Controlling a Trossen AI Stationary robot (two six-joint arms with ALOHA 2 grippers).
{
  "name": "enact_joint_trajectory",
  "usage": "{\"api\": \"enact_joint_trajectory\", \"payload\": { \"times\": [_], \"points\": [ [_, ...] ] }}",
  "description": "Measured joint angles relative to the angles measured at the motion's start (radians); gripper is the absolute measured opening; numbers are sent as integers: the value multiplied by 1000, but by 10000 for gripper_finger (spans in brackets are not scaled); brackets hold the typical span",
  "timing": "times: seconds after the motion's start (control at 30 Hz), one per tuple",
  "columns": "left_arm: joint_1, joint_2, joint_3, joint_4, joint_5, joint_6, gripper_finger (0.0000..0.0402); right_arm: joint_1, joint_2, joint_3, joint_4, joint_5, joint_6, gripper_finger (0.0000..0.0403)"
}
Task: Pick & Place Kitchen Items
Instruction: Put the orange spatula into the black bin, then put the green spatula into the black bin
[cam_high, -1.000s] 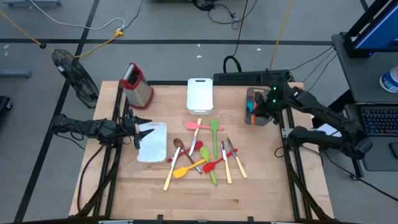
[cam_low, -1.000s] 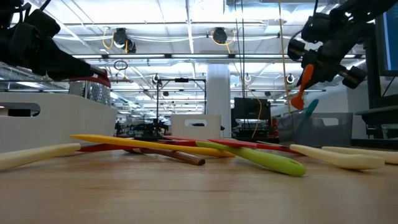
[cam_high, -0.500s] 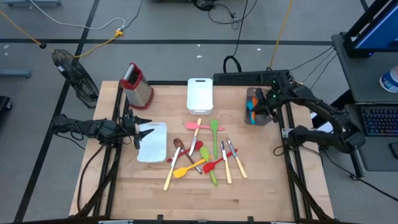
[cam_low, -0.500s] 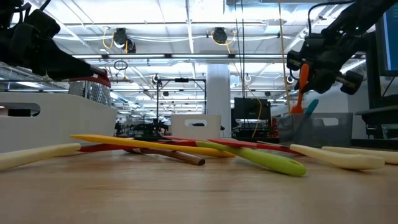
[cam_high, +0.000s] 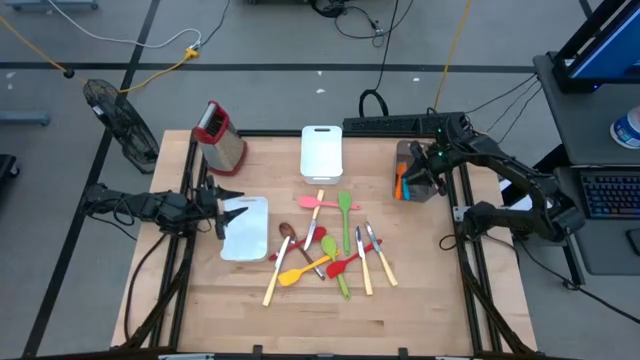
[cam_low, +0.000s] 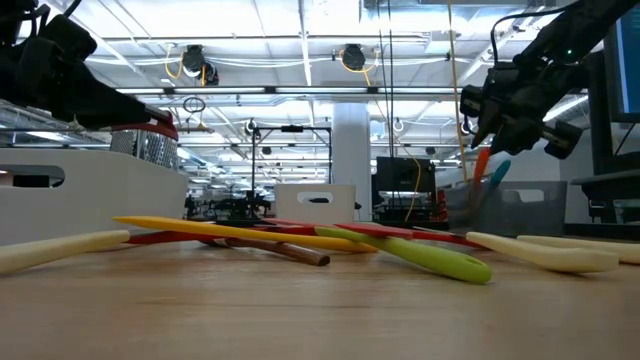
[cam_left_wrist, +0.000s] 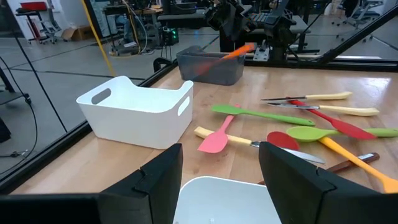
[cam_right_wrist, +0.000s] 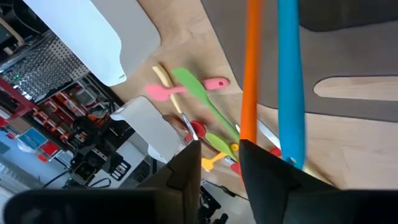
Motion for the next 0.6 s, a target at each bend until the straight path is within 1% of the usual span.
{"api": "enact_joint_trajectory", "payload": {
  "times": [0.07,0.2,0.33,0.43,0.6],
  "points": [
    [0,0,0,0,0,12,218,0,0,0,0,-5,-10,113],
    [0,0,0,0,0,26,218,0,-15,0,7,-51,-17,117],
    [0,0,0,0,0,26,218,3,-71,0,18,-46,-30,111],
    [0,0,0,0,0,26,218,9,-137,0,21,-7,-47,103],
    [0,0,0,0,0,22,218,61,-258,0,52,75,-79,88]
  ]
}}
